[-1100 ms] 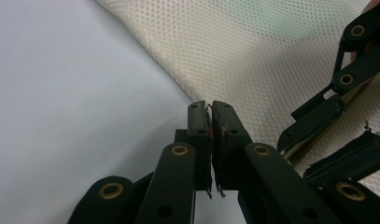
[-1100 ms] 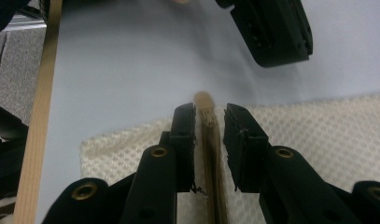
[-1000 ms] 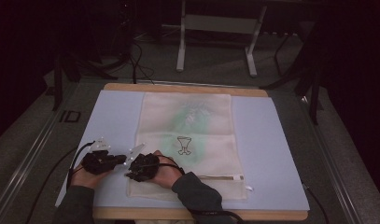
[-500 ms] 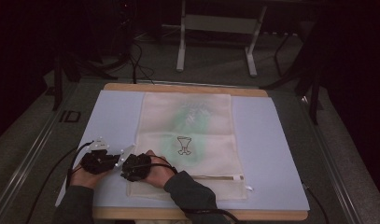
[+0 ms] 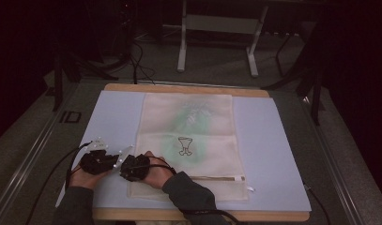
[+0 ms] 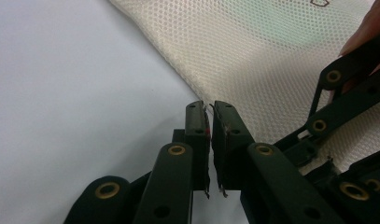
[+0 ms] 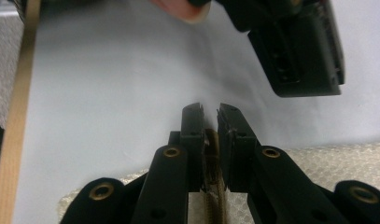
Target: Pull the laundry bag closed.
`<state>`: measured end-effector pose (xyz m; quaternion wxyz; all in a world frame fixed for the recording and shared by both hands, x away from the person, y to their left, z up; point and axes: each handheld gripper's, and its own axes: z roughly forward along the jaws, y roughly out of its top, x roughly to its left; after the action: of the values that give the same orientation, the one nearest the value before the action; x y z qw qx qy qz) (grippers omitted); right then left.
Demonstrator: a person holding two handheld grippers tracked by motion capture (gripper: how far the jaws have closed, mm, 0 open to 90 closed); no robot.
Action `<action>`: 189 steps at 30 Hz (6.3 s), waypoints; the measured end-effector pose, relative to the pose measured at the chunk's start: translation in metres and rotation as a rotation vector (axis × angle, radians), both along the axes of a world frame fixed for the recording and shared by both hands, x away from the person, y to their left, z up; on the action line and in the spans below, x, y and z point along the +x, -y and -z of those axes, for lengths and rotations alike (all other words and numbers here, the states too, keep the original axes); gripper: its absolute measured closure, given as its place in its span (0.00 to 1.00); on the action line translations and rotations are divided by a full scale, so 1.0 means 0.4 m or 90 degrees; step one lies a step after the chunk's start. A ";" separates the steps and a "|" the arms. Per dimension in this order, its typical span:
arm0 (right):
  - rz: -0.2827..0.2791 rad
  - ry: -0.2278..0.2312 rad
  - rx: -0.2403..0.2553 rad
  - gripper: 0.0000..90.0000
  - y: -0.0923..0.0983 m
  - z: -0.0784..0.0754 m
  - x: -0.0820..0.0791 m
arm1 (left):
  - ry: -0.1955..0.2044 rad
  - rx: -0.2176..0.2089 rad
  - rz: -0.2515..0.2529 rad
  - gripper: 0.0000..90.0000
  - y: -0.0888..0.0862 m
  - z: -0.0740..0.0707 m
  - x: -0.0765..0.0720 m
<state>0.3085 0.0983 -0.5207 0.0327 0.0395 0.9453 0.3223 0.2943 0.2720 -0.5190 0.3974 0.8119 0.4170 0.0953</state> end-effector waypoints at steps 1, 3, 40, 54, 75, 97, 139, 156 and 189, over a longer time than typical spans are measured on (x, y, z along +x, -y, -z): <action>0.004 -0.005 0.014 0.90 0.006 -0.003 0.001 | -0.001 -0.002 0.000 0.94 0.000 0.000 0.000; 0.004 -0.010 0.024 0.90 0.010 -0.007 0.003 | 0.000 -0.004 0.001 0.94 0.000 -0.001 0.000; 0.000 -0.035 0.004 0.87 0.111 -0.002 0.001 | -0.042 0.022 0.093 0.95 0.064 0.017 0.000; 0.021 -0.079 -0.020 0.89 0.094 -0.003 0.016 | -0.061 0.042 0.117 0.98 0.080 0.024 0.001; -0.014 0.016 -0.085 0.91 0.076 -0.019 -0.016 | -0.072 0.059 0.116 1.00 0.089 0.023 0.001; -0.002 0.040 -0.103 0.91 0.106 -0.027 -0.035 | -0.075 0.047 0.115 1.00 0.085 0.026 0.003; 0.020 0.021 -0.112 0.91 0.159 -0.038 -0.042 | -0.076 0.041 0.113 1.00 0.083 0.027 0.003; 0.029 0.022 -0.115 0.91 0.194 -0.043 -0.042 | -0.078 0.040 0.111 1.00 0.083 0.027 0.003; 0.031 0.011 -0.132 0.91 0.247 -0.044 -0.045 | -0.078 0.040 0.111 1.00 0.083 0.027 0.003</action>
<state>0.2905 -0.0006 -0.5033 0.0526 0.0564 0.9720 0.2220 0.2957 0.2388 -0.5298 0.3520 0.8616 0.3650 0.0236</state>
